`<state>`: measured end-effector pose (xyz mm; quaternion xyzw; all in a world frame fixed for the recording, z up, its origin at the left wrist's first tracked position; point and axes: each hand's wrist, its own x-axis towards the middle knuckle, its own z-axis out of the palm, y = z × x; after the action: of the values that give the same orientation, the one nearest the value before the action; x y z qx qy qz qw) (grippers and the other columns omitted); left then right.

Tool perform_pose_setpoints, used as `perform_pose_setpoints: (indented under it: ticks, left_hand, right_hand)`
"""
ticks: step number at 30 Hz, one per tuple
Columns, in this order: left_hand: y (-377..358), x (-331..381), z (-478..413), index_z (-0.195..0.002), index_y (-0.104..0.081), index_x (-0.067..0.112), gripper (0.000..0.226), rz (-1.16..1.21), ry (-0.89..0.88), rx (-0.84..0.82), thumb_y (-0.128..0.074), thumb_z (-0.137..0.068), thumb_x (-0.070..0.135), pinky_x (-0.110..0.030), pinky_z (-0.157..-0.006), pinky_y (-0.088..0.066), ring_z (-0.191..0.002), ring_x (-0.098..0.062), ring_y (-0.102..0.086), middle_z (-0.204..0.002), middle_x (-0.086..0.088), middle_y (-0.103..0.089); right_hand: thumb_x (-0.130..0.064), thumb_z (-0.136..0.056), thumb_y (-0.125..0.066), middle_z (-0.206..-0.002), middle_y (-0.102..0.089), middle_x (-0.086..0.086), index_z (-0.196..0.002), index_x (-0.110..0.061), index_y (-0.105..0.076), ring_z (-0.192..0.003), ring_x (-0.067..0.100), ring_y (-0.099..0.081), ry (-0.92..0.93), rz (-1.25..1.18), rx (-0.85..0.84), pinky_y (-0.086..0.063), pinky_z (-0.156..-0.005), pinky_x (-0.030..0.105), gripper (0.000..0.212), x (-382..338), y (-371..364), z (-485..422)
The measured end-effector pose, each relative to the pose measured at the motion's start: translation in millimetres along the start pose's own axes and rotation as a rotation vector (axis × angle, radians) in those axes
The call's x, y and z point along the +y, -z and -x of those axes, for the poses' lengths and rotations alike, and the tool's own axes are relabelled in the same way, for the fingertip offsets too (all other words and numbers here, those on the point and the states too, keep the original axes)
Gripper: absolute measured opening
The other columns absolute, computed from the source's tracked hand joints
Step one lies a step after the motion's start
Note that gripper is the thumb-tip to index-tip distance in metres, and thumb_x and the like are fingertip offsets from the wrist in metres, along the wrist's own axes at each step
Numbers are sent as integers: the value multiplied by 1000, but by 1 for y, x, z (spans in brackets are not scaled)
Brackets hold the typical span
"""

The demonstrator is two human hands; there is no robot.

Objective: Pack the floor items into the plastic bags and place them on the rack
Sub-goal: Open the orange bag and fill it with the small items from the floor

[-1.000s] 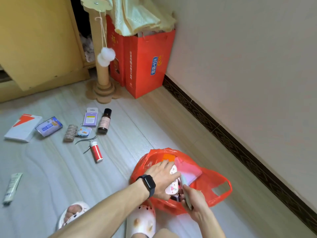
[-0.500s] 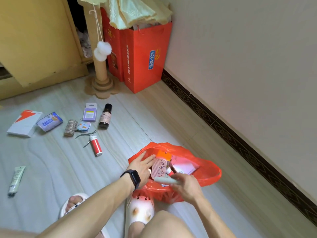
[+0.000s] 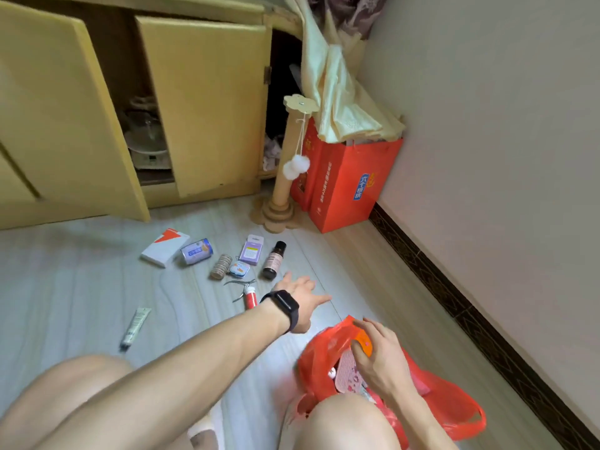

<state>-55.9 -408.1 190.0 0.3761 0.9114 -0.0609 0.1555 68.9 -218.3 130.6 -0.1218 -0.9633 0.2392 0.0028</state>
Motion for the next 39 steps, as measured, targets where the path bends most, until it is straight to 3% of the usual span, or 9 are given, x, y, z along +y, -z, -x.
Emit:
perform_pose_setpoints:
  ticks: [3,7,14,21,29,32,34,36,39]
  left_hand:
    - [38,-51,19,-150,-29,35,63,-24,119,102,-52,-91,34,-49,-114,-20,-141,-26,-27,-150,-8,-36]
    - [59,-125,65,-151,-26,38,65,42,268,185,-51,-91,39,-52,-117,-14,-145,-24,-20,-158,-6,-25]
    - [-21,-224,143,-150,-21,44,67,205,624,90,-49,-88,42,-49,-112,-21,-144,-25,-22,-161,-5,-15]
    - [-150,-266,174,-153,-7,42,76,427,822,-162,-48,-89,46,-53,-118,-9,-149,-26,-4,-163,-4,11]
    - [-239,-295,138,-151,-9,49,70,519,853,-296,-46,-92,47,-44,-117,-13,-148,-28,-12,-163,-6,4]
    - [-272,-293,123,-151,-19,44,62,591,869,-345,-44,-94,50,-39,-112,-30,-141,-29,-27,-159,-8,-13]
    - [-291,-288,117,-148,-28,34,57,605,875,-359,-45,-95,47,-36,-102,-40,-129,-29,-41,-146,-10,-28]
    - [-301,-285,116,-135,-39,27,42,579,877,-308,-47,-96,39,-36,-93,-45,-117,-29,-46,-129,-11,-36]
    - [-309,-279,115,-116,-45,28,21,603,881,-270,-48,-95,26,-34,-80,-48,-91,-24,-55,-115,-6,-38]
  right_hand:
    - [-28,-90,-60,-142,-51,-12,-131,-36,-56,-133,9,-40,139,-47,46,-34,-105,26,42,-53,12,-14]
    - [-31,-92,-62,-146,-47,-14,-134,-38,-53,-136,8,-36,284,-43,62,-34,-107,25,43,-112,22,-37]
    - [-36,-93,-61,-150,-44,-10,-141,-40,-46,-135,16,-40,451,79,-54,-36,-104,26,50,-172,0,-84]
    - [-50,-95,-49,-162,-20,7,-153,-43,-21,-143,28,-31,364,318,-420,-35,-112,34,65,-175,-98,-130]
    - [-50,-96,-49,-163,7,19,-155,-45,-7,-144,40,-25,205,356,-718,-32,-114,45,73,-155,-223,-175]
    - [-58,-95,-45,-162,1,21,-154,-43,-13,-142,43,-26,175,347,-737,-34,-111,49,69,-144,-266,-183]
    - [-60,-92,-47,-154,-21,17,-145,-39,-31,-129,43,-37,169,331,-615,-43,-98,50,60,-134,-285,-178]
    - [-52,-94,-46,-141,-39,15,-136,-33,-45,-114,41,-47,215,328,-477,-47,-89,47,47,-125,-294,-169]
    - [-34,-98,-51,-127,-48,21,-126,-29,-62,-97,44,-56,127,131,-401,-49,-87,46,30,-116,-295,-156]
